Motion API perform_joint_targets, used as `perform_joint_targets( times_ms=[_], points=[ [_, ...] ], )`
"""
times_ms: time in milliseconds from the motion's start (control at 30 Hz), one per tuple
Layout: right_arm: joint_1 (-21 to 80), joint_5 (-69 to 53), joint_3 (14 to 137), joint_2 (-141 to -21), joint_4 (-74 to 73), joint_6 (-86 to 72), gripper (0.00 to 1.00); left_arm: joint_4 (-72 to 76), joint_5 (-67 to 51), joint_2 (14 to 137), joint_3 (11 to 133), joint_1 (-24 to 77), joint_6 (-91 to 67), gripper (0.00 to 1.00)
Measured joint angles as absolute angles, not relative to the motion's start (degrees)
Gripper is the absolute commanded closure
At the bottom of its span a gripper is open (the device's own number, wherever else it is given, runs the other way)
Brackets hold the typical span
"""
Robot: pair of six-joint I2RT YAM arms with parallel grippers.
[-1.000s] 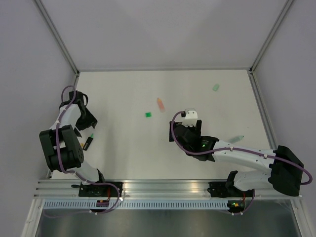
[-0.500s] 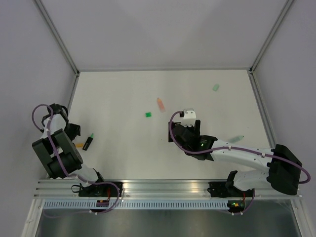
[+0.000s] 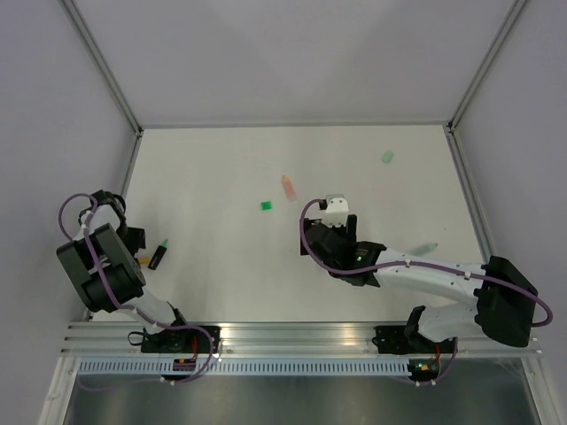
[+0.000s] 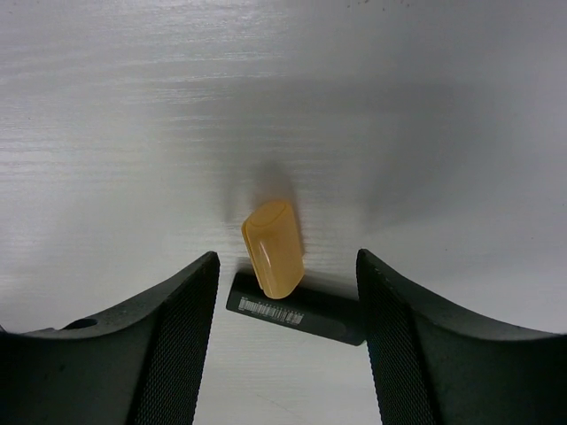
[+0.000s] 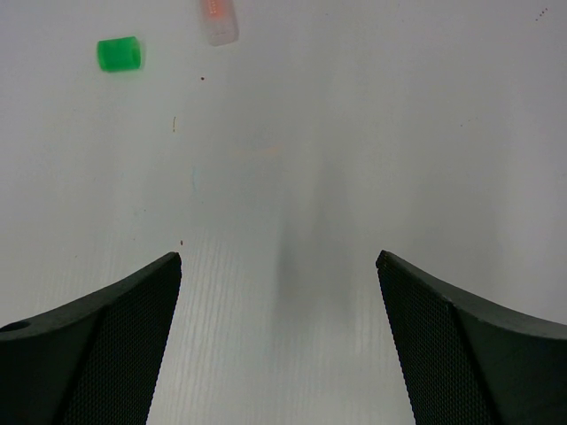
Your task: Insert the pens into the pen caps
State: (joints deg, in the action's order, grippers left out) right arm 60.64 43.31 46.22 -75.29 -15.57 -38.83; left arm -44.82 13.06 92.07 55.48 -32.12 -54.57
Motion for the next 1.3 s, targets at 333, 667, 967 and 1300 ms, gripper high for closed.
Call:
perform_joint_targets(
  times_ms=[333, 667, 967, 1300],
  points=[
    [60.6, 42.0, 46.5, -76.6, -16.0, -38.8, 0.03, -44.1, 14.7, 92.1, 54.3, -32.1, -56.3, 0.39],
    [60.6, 41.8, 46.8, -76.8, -16.2, -38.8, 0.03, -41.4, 14.8, 92.1, 52.2, -32.1, -56.4, 0.41],
    [60.6, 41.8, 47.4, -78.3, -16.8, -38.8, 0.03, -38.3, 14.5, 92.1, 51.7, -32.1, -56.4, 0.69],
    [60.6, 41.8, 47.8, -78.8, -17.2, -38.8, 0.03, -36.7, 13.4, 91.8, 51.4, -32.1, -55.1, 0.98]
  ],
)
